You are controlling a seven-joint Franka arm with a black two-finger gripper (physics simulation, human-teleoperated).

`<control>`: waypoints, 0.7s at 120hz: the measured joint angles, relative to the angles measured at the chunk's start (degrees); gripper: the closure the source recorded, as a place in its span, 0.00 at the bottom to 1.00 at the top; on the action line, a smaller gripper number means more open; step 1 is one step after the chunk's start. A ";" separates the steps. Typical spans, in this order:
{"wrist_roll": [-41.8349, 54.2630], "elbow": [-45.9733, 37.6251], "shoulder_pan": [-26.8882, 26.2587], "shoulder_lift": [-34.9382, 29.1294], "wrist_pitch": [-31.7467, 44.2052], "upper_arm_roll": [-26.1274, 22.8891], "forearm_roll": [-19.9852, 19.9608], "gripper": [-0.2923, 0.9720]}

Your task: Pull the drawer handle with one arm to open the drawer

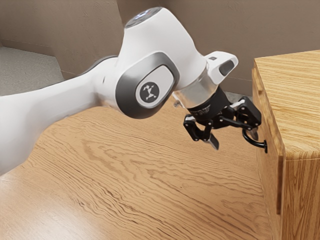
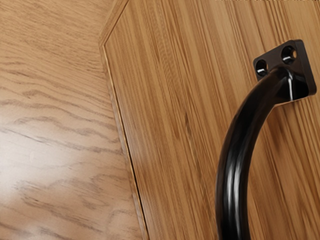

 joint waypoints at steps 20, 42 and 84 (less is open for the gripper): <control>0.28 -4.19 2.20 -4.01 0.04 0.03 -0.66 0.23; 1.11 -8.93 2.40 -7.31 0.37 2.67 -2.64 0.23; 4.72 -15.08 6.32 -17.42 -2.75 20.27 -5.21 0.23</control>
